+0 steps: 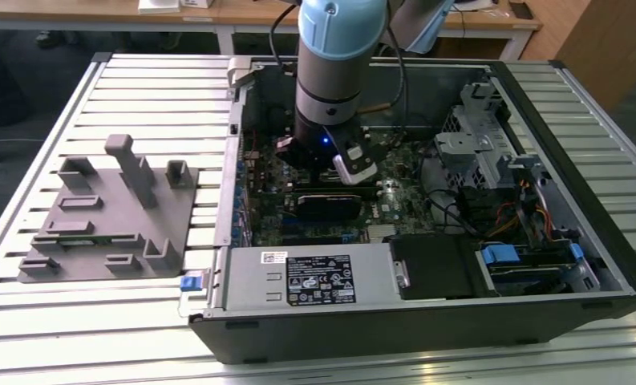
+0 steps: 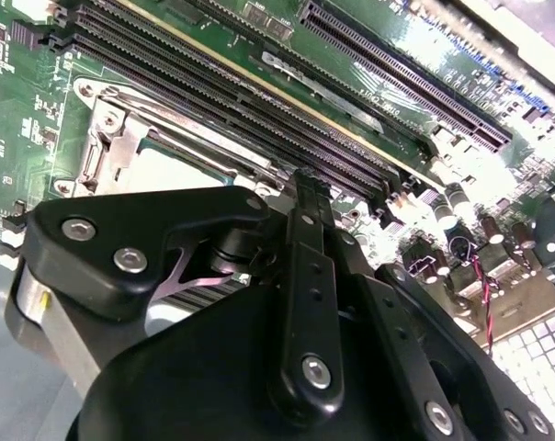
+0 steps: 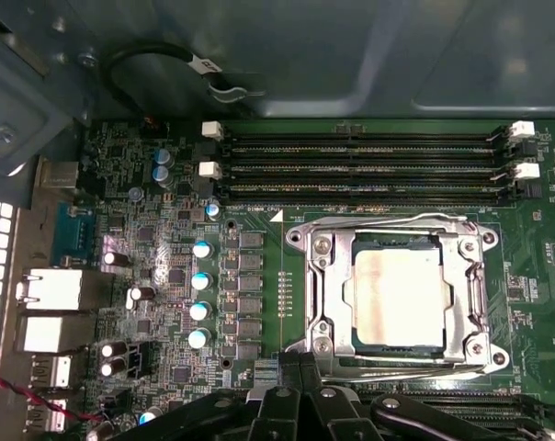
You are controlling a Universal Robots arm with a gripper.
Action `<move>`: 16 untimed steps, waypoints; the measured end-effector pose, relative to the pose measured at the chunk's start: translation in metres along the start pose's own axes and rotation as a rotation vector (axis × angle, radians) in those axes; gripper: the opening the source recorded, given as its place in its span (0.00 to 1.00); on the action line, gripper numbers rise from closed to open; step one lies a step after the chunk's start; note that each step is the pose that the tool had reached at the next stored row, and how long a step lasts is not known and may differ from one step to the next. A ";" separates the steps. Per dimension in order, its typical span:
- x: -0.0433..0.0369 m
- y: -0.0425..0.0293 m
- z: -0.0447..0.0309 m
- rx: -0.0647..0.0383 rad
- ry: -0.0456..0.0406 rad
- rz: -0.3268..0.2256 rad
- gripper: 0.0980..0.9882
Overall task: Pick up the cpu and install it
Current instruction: 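Install the second cpu locking lever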
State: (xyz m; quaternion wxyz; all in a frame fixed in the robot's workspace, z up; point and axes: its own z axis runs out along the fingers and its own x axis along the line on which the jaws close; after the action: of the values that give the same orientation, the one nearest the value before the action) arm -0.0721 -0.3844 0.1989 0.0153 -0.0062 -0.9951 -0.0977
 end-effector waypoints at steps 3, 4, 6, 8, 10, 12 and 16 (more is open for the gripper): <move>0.0000 0.0002 0.0009 -0.002 0.0000 0.000 0.01; 0.0000 0.0001 0.0013 -0.002 0.0000 0.000 0.01; 0.0000 0.0000 0.0022 -0.003 0.0002 0.000 0.01; -0.0001 0.0001 0.0034 -0.005 0.0002 0.000 0.01; -0.0001 0.0003 0.0044 -0.008 0.0001 0.000 0.01; -0.0001 0.0002 0.0053 -0.011 0.0002 0.000 0.01; -0.0002 0.0001 0.0066 -0.016 0.0004 0.000 0.01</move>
State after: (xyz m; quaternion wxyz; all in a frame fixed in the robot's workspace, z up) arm -0.0722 -0.3831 0.1924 0.0155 -0.0061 -0.9942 -0.1058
